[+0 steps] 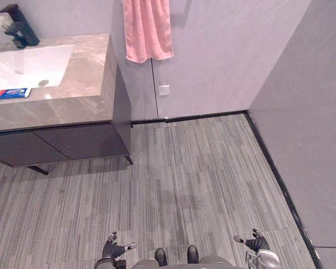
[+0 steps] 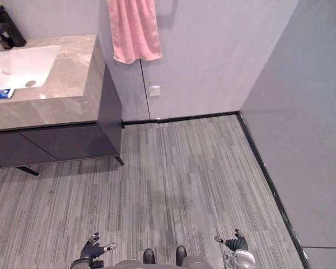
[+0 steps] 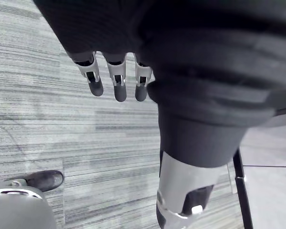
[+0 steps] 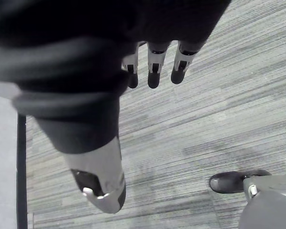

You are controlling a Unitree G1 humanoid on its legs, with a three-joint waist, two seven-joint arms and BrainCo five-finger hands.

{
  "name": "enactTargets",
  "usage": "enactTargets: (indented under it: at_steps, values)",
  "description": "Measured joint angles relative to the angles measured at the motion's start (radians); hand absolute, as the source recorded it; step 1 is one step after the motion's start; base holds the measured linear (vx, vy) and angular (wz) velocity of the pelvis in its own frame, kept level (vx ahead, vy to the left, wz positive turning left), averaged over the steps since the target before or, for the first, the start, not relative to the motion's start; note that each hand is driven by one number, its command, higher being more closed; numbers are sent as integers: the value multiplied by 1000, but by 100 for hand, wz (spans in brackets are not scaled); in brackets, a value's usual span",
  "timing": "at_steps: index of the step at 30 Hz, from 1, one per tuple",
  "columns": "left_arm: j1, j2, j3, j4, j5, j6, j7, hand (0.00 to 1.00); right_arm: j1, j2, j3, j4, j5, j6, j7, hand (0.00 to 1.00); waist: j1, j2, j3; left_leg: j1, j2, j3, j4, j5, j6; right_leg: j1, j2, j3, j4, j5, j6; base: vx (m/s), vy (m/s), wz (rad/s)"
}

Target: Organize washtable

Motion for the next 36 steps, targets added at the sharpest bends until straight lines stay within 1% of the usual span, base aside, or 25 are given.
enactTargets:
  at_steps: [4, 6, 8, 9, 11, 14, 15, 16, 17, 18, 19, 21, 22, 23, 24, 27, 28, 29, 30, 31, 32, 33, 34, 35, 36]
  values:
    - [-10, 6, -6, -15, 0, 0, 0, 0, -20, -1, 0, -7, 0, 0, -1, 0, -2, 2, 4, -17, -14, 27, 78, -66, 19, -82, -18, 18, 196, -100, 36, 94, 89, -22]
    - [-28, 20, -11, -17, 1, 0, 0, 0, -21, 3, 2, -7, 0, 2, 0, 0, -1, -1, 12, 2, -30, 29, 92, -77, 24, -168, -34, 8, 419, -134, 76, 121, 113, 9]
    - [-36, 38, -17, -25, -1, 1, 0, 0, -25, 5, 4, -9, 0, 2, 0, 0, -2, -5, 35, 43, -38, 23, 93, -87, 40, -217, -48, -15, 581, -140, 82, 148, 88, 16]
    - [-41, 56, -20, -42, -2, 0, 0, 0, -23, 3, 6, -9, 0, 3, 0, 0, 1, -12, 48, 76, -43, 16, 102, -124, 52, -258, -78, -70, 700, -179, 85, 165, 66, 14]
    - [-44, 67, -18, -42, -8, 1, 1, 0, -30, 0, 21, -10, 0, 3, 1, 0, -2, -9, 58, 103, -40, 0, 101, -146, 51, -298, -93, -120, 712, -214, 70, 209, 21, 15]
    - [-65, 58, -18, -45, -8, 1, 1, 0, -35, -6, 22, -10, 0, 3, 2, 0, -22, 4, 70, 141, 6, -26, 67, -156, 37, -360, -67, -188, 535, -203, 49, 272, -58, 30]
    - [-68, 55, -23, -45, -8, 1, 0, 0, -35, -10, 21, -10, 0, 4, 2, 0, -35, 14, 74, 150, 20, -36, 63, -161, 16, -379, -50, -197, 431, -152, 29, 359, -109, 26]
    - [-69, 57, -37, -45, -7, 1, -1, 0, -29, -13, 21, -11, 0, 4, 1, 0, -36, 7, 73, 162, 20, -36, 59, -163, 0, -379, -45, -197, 377, -109, 21, 443, -126, 29]
    - [-68, 54, -52, -44, -7, 1, -2, 0, -13, -21, 21, -12, 0, 4, 1, 0, -38, -14, 65, 196, 18, -42, 56, -181, -33, -373, -50, -197, 337, 31, -24, 476, -134, 13]
    - [-68, 35, -51, -38, -8, 1, -3, 0, -8, -34, 18, -10, 0, 7, 0, 0, -35, 9, 69, 211, 41, -46, 59, -187, -49, -368, -42, -214, 369, 19, -50, 564, -192, 15]
    - [-77, 27, -50, -36, -8, 0, -3, 0, -14, -37, 16, -16, 0, 10, 1, 0, -40, 16, 65, 189, 55, -50, 118, -159, -96, -356, -38, -219, 371, -18, -72, 446, -173, 3]
    - [-85, 16, -48, -36, -8, 0, -3, 0, -19, -37, 16, -28, 0, 10, 1, 0, -41, 20, 68, 144, 66, -58, 232, -134, -138, -325, -36, -223, 350, -28, -86, 347, -150, 8]
    - [-88, 3, -44, -37, -8, -1, -3, 0, -17, -37, 16, -36, 1, 10, 0, 0, -48, 27, 73, 97, 82, -66, 375, -100, -157, -272, -33, -233, 308, -33, -87, 466, -186, 26]
    - [-83, -13, -38, -41, -8, -1, -3, 0, -10, -32, 21, -51, 2, 10, 0, 0, -53, 28, 76, 20, 120, -71, 586, -53, -154, -181, -27, -236, 244, -38, -91, 543, -194, 21]
    - [-68, -24, -37, -57, -8, -1, -3, 0, -3, -20, 21, -71, 11, 7, -1, 0, -47, 26, 78, -25, 173, -30, 762, -61, -142, -93, -13, -232, 194, -43, -99, 529, -178, 5]
    - [-48, -44, -38, -92, -19, -1, -3, 0, -8, -5, 20, -100, 35, -9, -5, 0, -13, 16, 85, -157, 245, 35, 913, -101, -87, 31, -2, -185, 135, -90, -106, 307, -46, -32]
    - [-48, -45, -37, -94, -22, -1, -2, 0, -11, 0, 19, -99, 36, -8, -6, 0, -9, 22, 86, -184, 245, 37, 899, -112, -79, 45, -7, -176, 135, -96, -108, 262, 51, -34]
    - [-50, -46, -37, -94, -34, 0, -1, 0, -12, 2, 17, -91, 41, -8, -6, 0, -1, 14, 91, -230, 230, 47, 831, -121, -65, 71, -23, -161, 128, -102, -90, 284, 102, -29]
    - [-48, -50, -38, -94, -46, 1, -2, 0, -10, 4, 12, -82, 43, -5, -6, 0, 0, 12, 93, -264, 199, 50, 707, -121, -64, 100, -48, -157, 116, -110, -75, 293, 124, -24]
    - [-48, -55, -38, -94, -49, 1, -1, 0, -9, 6, 5, -81, 43, -4, -7, 0, 1, 11, 93, -277, 177, 49, 628, -118, -68, 112, -61, -155, 109, -117, -63, 305, 157, -11]
    - [-48, -66, -39, -94, -49, 0, -1, 0, 4, 3, -3, -77, 43, -3, -8, 0, 0, 18, 91, -280, 137, 45, 434, -84, -92, 128, -79, -151, 94, -131, -38, 392, 254, -8]
    - [-48, -73, -40, -94, -49, 0, -1, 0, 17, -3, -3, -76, 44, -2, -17, 0, 2, 40, 91, -282, 117, 23, 272, 44, -70, 149, -75, -146, 89, -152, -11, 411, 269, -15]
    - [-47, -71, -39, -91, -50, 1, 0, 0, 19, 1, -3, -67, 44, -1, -21, 0, 7, 37, 89, -272, 109, 21, 266, 74, -21, 153, -78, -138, 91, -167, 3, 454, 266, -5]
    - [-50, -61, -39, -93, -51, 1, 2, 0, 21, 17, 3, -62, 48, 1, -22, 0, 3, 11, 77, -264, 69, 28, 245, 70, -14, 155, -111, -129, 87, -170, 9, 395, 183, 9]
    - [-72, -55, -39, -93, -51, -1, 2, 0, 21, 19, 1, -58, 48, 1, -22, 0, 2, -6, 79, -279, 49, 29, 264, 39, 12, 147, -131, -122, 96, -176, 19, 385, 172, 18]
